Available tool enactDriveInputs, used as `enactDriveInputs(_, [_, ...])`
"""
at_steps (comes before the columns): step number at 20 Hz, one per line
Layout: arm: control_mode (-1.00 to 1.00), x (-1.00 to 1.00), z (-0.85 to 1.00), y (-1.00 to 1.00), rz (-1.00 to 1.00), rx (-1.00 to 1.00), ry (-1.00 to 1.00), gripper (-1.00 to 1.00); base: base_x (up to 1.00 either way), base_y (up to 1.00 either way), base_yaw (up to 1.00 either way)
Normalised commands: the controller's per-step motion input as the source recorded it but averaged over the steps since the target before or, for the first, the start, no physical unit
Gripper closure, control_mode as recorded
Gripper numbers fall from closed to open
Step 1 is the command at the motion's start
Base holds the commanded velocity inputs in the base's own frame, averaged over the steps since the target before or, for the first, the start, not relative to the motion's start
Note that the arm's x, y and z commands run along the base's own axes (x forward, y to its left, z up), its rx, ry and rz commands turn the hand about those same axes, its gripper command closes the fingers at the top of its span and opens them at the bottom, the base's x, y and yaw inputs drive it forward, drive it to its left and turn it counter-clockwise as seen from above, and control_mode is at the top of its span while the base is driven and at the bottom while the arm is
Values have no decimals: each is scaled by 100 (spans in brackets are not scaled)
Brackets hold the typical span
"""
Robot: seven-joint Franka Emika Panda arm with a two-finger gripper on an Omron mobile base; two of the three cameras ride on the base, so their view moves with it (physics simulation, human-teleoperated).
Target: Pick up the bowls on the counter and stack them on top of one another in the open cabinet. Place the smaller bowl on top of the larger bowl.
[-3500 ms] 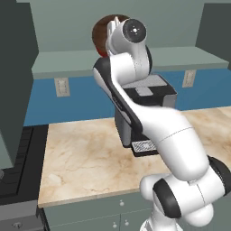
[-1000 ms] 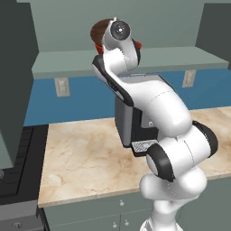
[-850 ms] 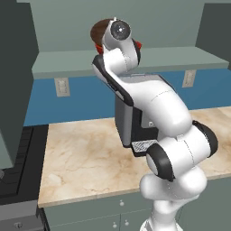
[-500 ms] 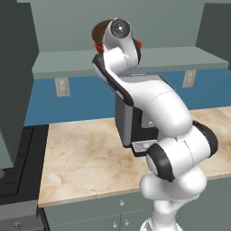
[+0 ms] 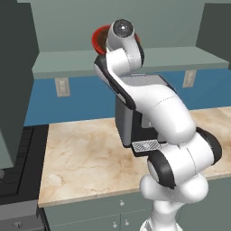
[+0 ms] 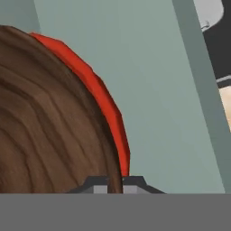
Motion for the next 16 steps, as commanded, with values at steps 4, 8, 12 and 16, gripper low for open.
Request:
enactDriveInputs(4, [-100,18,0,-1,-8,8,0,100,0,0,0])
enactDriveInputs(8, [-100,23,7,6,-9,7,-1,-100,0,0,0])
enactDriveInputs(12, [-100,16,16,13,-8,6,-4,-100,0,0,0])
enactDriveInputs(16, [-100,11,22,5,-6,8,-4,-100,0,0,0])
